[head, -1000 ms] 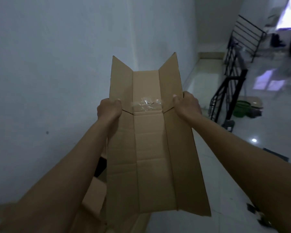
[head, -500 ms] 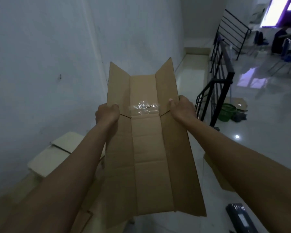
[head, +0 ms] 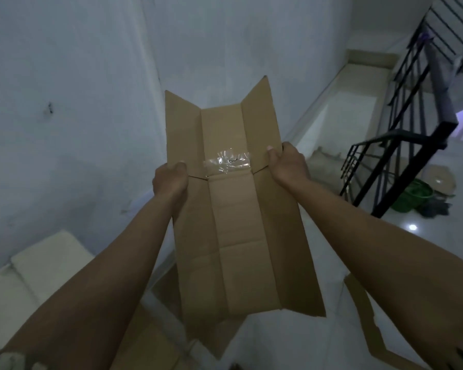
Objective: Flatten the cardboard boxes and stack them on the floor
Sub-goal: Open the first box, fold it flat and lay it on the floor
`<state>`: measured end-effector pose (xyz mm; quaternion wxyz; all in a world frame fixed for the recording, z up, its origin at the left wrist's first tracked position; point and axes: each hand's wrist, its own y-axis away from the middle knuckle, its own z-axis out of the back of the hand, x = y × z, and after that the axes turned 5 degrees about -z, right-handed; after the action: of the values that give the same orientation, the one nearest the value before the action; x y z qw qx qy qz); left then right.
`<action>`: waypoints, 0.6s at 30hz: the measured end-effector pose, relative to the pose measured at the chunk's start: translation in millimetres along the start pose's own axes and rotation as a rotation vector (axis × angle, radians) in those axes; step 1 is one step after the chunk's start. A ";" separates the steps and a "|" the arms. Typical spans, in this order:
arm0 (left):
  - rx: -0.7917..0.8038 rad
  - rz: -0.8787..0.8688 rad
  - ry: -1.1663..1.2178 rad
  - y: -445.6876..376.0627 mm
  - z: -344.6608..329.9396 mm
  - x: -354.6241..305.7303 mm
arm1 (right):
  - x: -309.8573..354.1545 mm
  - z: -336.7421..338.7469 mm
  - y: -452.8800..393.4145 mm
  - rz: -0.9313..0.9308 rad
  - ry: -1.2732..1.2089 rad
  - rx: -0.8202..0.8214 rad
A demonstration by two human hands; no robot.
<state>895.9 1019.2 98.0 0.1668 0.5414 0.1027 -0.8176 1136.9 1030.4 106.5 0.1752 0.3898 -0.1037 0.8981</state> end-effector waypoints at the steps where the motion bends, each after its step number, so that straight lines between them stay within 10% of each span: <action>1: -0.012 0.012 0.015 -12.0 -8.3 4.1 | -0.7 -9.6 -14.1 0.010 -0.004 0.011; 18: -0.476 0.378 -0.142 -71.4 -123.3 168.0 | -78.2 -230.9 -156.4 0.068 0.089 0.549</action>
<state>913.3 1101.0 -105.8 0.4446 0.4381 0.1766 -0.7611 1095.1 1230.1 -99.1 0.0374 0.3790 0.1384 0.9142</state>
